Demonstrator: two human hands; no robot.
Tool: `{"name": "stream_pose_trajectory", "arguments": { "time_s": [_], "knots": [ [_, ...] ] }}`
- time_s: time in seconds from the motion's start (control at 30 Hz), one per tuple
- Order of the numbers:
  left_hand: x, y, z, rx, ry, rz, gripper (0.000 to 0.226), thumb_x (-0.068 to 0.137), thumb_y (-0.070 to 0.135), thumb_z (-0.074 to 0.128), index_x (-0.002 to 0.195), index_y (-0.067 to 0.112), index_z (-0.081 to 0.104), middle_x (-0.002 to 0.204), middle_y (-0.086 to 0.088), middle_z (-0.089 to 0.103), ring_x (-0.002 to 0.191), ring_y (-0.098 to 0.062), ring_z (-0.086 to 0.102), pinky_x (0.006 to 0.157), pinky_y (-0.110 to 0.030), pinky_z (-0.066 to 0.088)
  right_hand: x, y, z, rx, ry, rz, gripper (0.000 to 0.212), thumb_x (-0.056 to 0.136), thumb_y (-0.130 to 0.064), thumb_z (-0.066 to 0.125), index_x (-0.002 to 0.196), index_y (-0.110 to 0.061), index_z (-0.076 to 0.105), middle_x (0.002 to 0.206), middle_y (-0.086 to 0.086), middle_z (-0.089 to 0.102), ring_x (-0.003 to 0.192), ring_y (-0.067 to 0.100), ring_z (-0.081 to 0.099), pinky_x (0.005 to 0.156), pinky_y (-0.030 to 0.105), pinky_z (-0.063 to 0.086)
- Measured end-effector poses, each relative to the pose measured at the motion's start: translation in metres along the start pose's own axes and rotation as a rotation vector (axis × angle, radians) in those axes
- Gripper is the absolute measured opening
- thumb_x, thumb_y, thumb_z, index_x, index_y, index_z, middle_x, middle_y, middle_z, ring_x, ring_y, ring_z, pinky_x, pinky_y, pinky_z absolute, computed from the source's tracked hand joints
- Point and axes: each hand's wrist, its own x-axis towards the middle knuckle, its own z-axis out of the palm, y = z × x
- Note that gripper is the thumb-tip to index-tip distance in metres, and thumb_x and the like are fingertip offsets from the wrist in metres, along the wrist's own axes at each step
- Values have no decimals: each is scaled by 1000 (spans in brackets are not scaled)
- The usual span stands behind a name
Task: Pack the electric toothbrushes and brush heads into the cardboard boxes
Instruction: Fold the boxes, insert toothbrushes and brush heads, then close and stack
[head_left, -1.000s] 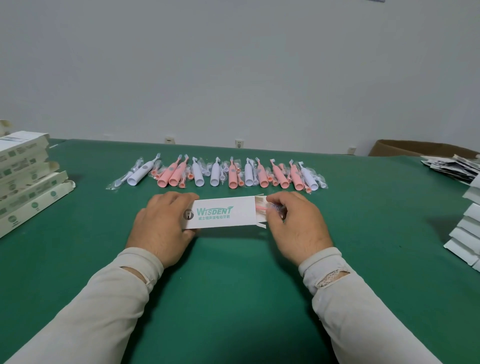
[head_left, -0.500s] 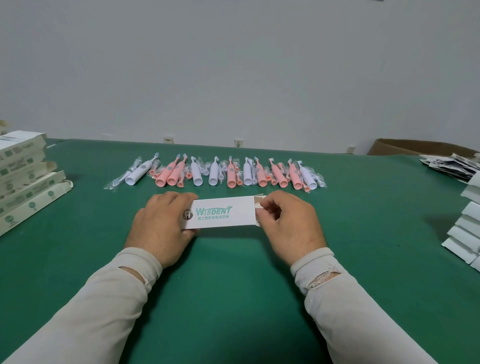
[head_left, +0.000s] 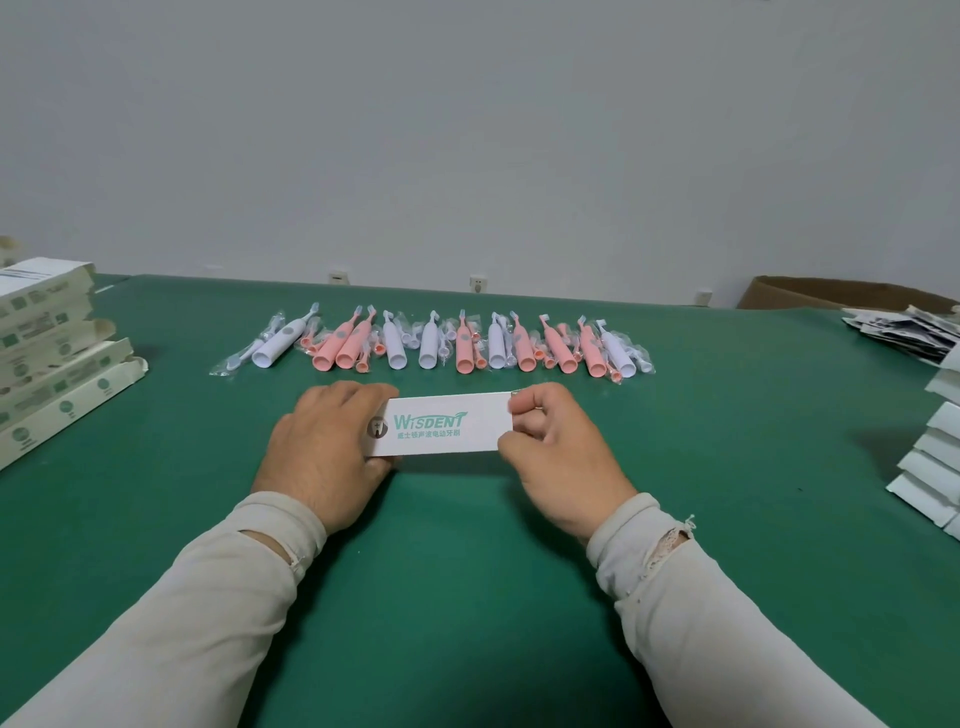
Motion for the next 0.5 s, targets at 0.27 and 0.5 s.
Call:
{"name": "stream_pose_trajectory", "arguments": {
  "time_s": [0.27,0.5],
  "knots": [
    [1,-5,-4,74,27,-119,49,82,36,71,127,36,51,126,5,55,115,-27,46,88,-42,45,16,19,-42,-231,524,50,17,87,-13,60,83,-29,56,76,-12,60,65,8,56,61,23,40],
    [1,-4,-6,97,33,-185,49,82,36,70,127,34,51,123,1,56,114,-30,47,85,-42,46,26,33,-37,-759,297,121,39,95,-39,57,131,-24,61,127,-4,63,121,23,52,99,36,44]
  ]
}}
